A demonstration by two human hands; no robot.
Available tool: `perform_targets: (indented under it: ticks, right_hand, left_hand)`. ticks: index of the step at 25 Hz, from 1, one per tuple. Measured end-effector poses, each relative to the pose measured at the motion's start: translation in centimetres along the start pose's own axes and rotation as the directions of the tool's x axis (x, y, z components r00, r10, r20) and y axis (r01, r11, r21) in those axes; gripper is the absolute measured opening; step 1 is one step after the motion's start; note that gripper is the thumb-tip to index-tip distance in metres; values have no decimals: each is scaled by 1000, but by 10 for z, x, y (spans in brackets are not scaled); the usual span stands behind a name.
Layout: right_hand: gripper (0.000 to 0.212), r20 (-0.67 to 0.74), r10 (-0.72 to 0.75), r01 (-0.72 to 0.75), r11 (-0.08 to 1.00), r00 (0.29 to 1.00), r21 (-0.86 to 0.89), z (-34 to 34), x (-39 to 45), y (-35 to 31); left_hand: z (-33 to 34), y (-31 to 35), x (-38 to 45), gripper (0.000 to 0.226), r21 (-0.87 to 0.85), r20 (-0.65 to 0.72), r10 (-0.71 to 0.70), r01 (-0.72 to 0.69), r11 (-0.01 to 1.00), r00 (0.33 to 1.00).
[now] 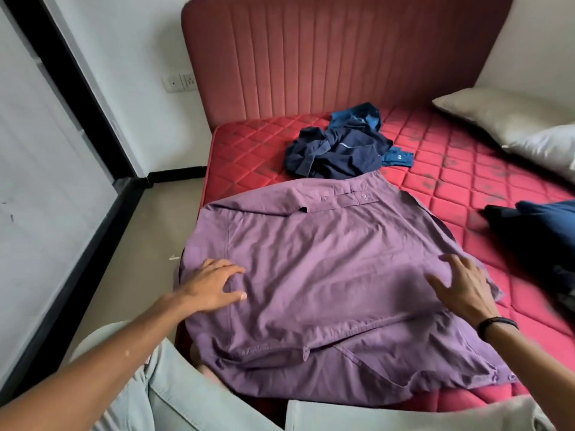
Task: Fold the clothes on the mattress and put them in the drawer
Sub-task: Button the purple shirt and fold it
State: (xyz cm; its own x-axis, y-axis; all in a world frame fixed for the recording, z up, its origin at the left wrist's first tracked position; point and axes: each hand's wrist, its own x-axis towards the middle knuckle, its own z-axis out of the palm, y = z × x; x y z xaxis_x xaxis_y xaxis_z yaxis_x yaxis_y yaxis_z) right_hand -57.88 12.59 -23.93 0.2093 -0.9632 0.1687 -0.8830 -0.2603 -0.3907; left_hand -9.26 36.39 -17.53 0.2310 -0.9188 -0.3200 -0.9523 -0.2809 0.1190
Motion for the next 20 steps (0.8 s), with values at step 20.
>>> perform_targets:
  ticks: [20]
  right_hand:
    - [30,149,-25,83,911,989,-403,-28,-36,35]
  left_hand:
    - [29,-28,-48,39,204,105,239,-256,945,965]
